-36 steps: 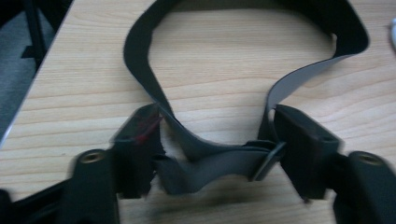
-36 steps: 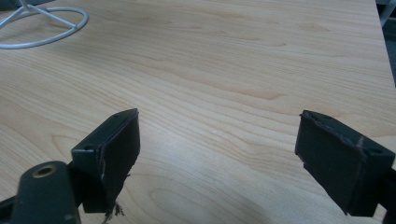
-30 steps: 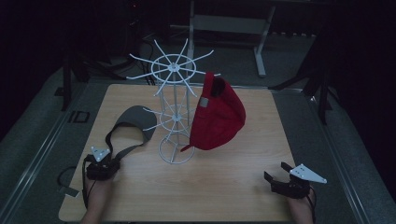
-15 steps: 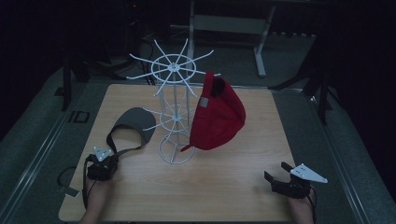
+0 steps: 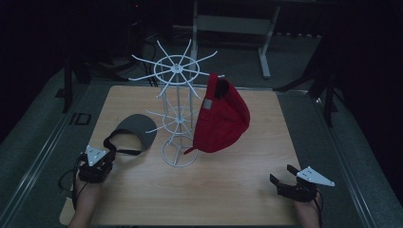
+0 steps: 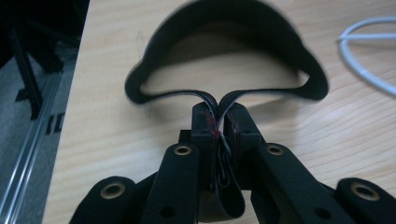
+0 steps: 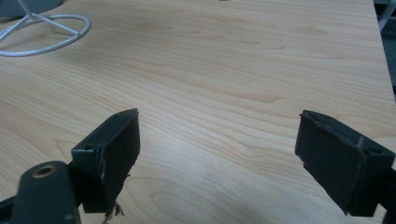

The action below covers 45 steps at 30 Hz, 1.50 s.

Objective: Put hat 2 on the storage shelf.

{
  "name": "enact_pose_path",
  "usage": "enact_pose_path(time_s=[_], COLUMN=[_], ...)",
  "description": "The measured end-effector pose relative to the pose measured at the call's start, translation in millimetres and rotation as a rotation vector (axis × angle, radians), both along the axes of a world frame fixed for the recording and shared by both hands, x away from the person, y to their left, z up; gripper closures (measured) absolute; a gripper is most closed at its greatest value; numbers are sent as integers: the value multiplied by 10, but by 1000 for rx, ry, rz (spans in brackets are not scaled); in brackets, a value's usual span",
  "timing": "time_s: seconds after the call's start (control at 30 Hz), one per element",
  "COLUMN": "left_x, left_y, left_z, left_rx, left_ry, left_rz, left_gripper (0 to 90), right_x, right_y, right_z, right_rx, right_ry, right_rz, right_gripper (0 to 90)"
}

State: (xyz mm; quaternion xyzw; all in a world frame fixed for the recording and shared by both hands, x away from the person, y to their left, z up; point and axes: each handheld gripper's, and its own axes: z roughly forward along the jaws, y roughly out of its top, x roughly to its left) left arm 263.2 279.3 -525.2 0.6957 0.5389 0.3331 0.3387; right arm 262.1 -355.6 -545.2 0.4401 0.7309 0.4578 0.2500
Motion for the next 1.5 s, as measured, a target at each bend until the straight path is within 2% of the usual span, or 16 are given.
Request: enact_pose_path(time_s=[0.17, 0.2, 0.27, 0.3, 0.33, 0.4, 0.43, 0.67, 0.77, 0.97, 1.03, 1.07, 1.17, 1.37, 1.5], left_x=[-48, -66, -84, -94, -101, -94, -89, -77, -76, -82, -110, -128, -199, -327, -350], left_y=[-50, -50, -45, -35, -32, -6, 8, 60, 80, 128, 154, 191, 254, 306, 306], left_z=[179, 231, 306, 346, 387, 470, 513, 813, 920, 1138, 1220, 1278, 1416, 1612, 1686], left_rx=[-2, -6, -1, -9, 4, -3, 9, 3, 11, 1, 3, -22, -33, -13, -14], left_ry=[-60, -90, -126, -156, -176, -198, -208, -277, -295, -320, -330, -323, -323, -345, -366], left_rz=[-55, -87, -107, -140, -143, -170, -167, -197, -209, -261, -304, -360, -438, -522, -543], left_gripper=[843, 843, 843, 843, 843, 843, 843, 843, 843, 843, 843, 842, 842, 842, 841], right_x=[-4, -4, -5, -3, -2, 1, 2, 9, 11, 14, 14, 13, 14, 11, 5], right_y=[-19, -21, -27, -30, -28, -27, -24, -31, -31, -27, -26, -27, -27, -24, -26], right_z=[1, 0, -3, -6, -9, -15, -16, -21, -23, -22, -21, -21, -21, -21, -16], right_rx=[16, 15, 20, 21, 20, 23, 19, 26, 28, 28, 30, 27, 28, 28, 30], right_ry=[1, 1, 2, 5, 5, 8, 10, 16, 19, 22, 22, 22, 22, 23, 20], right_rz=[-3, -3, -3, -1, -2, 1, 1, 1, 2, 5, 6, 5, 6, 9, 10], right_gripper=[140, 141, 140, 141, 141, 141, 140, 140, 140, 141, 140, 141, 140, 140, 141])
